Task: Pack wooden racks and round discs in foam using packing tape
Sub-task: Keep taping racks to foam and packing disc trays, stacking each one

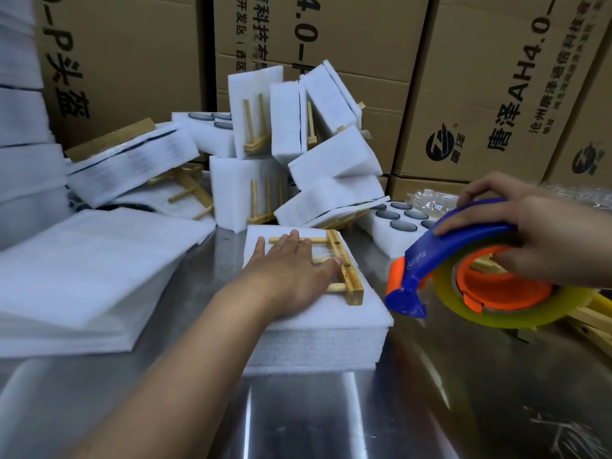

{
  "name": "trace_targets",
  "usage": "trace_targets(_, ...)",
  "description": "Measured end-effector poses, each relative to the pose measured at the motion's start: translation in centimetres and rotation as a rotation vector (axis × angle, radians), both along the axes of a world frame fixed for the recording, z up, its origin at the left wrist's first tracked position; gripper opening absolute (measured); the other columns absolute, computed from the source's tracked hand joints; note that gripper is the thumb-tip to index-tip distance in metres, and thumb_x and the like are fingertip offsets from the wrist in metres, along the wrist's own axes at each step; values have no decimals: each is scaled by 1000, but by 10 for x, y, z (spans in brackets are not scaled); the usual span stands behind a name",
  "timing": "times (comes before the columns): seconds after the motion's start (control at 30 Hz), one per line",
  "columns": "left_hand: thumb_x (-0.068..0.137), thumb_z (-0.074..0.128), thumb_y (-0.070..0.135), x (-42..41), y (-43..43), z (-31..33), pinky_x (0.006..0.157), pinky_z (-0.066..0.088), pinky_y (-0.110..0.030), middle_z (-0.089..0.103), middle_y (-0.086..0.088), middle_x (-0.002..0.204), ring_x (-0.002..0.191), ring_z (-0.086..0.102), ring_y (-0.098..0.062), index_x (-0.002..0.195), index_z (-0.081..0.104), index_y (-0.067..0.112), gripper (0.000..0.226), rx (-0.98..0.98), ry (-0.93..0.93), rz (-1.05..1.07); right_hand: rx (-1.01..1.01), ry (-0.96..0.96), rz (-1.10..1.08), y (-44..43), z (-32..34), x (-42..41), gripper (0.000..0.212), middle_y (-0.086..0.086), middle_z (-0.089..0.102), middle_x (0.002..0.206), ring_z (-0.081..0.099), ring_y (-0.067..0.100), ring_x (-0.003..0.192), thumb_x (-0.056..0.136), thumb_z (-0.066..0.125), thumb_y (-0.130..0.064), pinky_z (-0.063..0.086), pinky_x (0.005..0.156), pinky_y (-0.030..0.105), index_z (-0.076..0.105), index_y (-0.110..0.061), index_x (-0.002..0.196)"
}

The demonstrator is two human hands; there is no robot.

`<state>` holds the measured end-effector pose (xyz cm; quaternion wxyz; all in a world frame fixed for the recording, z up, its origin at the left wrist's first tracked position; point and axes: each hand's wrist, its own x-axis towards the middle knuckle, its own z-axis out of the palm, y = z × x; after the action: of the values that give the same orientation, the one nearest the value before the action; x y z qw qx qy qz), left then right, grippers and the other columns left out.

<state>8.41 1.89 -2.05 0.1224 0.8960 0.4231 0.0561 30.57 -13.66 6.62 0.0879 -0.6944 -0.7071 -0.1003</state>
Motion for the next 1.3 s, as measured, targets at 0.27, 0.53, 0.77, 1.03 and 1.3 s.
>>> trace_targets(0.27,94,11,59,0,0,-1,114,-14,-39,-11,-1,159,145,-11,-13,152,2,17,71,14,10,-2,-91,-757,89,12,1,-50,51,-13,18,126,36,17,104,81,51,-42,36,83,33,29,-60,123)
trace_targets(0.53,94,11,59,0,1,-1,114,-14,-40,-12,-2,159,145,-11,-14,152,1,17,72,11,10,-5,158,-762,-102,11,-17,-21,60,8,34,132,45,30,103,70,75,-35,42,80,43,53,-43,125)
trace_targets(0.77,95,12,58,0,1,-1,114,-15,-39,-12,-1,158,145,-12,-13,152,1,17,71,2,-6,-6,470,-643,-5,19,-79,-3,66,23,48,121,57,50,82,44,88,-4,49,66,54,72,-14,107)
trace_targets(1.03,95,12,57,1,1,0,115,-14,-39,-12,-1,158,145,-12,-13,151,1,17,70,5,2,-5,445,-209,-33,-1,-130,-5,58,15,39,131,39,33,109,77,47,-58,38,87,48,68,-21,117)
trace_targets(1.3,95,12,58,-1,-1,0,115,-13,-39,-12,-1,159,145,-12,-13,152,1,18,70,-6,-9,-8,378,-30,-168,-2,-135,-14,32,10,58,121,38,28,114,73,73,-19,36,94,59,75,-34,101)
